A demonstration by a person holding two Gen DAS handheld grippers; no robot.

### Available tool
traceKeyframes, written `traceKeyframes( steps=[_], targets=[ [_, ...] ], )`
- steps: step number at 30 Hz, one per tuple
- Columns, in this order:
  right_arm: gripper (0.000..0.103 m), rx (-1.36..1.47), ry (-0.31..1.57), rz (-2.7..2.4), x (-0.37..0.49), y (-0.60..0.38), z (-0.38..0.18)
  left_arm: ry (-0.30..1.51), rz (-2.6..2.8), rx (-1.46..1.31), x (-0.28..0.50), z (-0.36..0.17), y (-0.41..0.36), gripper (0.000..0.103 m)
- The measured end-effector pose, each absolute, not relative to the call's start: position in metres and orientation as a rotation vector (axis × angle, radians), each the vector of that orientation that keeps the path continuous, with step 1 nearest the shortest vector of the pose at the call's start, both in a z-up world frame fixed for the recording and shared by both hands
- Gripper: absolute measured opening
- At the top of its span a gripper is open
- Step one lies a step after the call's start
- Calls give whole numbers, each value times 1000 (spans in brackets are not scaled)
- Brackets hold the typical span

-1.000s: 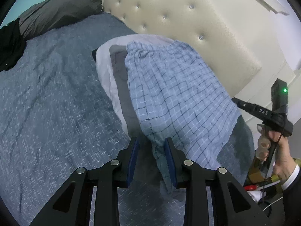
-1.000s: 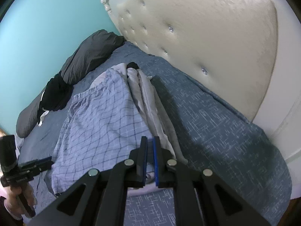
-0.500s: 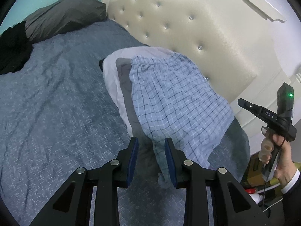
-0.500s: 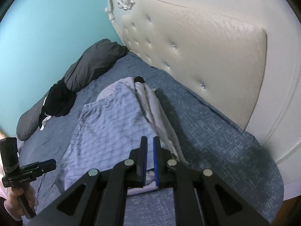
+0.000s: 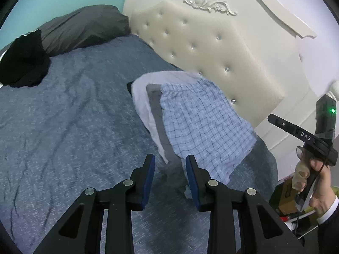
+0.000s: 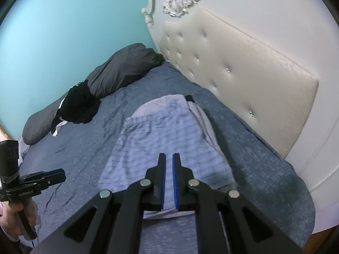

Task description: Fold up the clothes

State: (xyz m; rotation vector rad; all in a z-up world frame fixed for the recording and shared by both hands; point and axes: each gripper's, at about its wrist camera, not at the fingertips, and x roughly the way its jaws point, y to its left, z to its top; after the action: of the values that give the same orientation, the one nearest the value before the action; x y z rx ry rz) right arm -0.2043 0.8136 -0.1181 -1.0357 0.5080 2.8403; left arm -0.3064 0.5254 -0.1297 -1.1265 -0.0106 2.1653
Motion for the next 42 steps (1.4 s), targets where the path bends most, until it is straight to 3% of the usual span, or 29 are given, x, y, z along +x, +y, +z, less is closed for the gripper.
traceKeyframes(
  steps=[7, 12, 19, 24, 28, 32, 37, 39, 42],
  targets=[
    [6, -1030, 469, 2842, -210, 785, -101, -23, 2222, -1108, -306, -110, 494, 42],
    [15, -1023, 448, 2847, -211, 767, -91, -24, 2256, -1093, -307, -97, 472, 43],
    [18, -1017, 420, 2856, -216, 740, -77, -25, 2304, -1074, -304, -80, 441, 47],
    [45, -1014, 401, 2884, -220, 717, -68, -34, 2339, -1064, -304, -71, 415, 48],
    [48, -1010, 390, 2908, -223, 698, -60, -47, 2364, -1059, -303, -64, 394, 49],
    [67, -1005, 383, 2930, -226, 680, -53, -58, 2381, -1054, -302, -60, 377, 50],
    [76, -1004, 377, 2934, -227, 661, -47, -71, 2389, -1051, -298, -55, 359, 55],
    [84, -1002, 389, 2923, -226, 654, -45, -74, 2392, -1048, -296, -54, 352, 56],
    [87, -993, 378, 2927, -223, 641, -41, -82, 2399, -1043, -292, -51, 342, 57]
  ],
)
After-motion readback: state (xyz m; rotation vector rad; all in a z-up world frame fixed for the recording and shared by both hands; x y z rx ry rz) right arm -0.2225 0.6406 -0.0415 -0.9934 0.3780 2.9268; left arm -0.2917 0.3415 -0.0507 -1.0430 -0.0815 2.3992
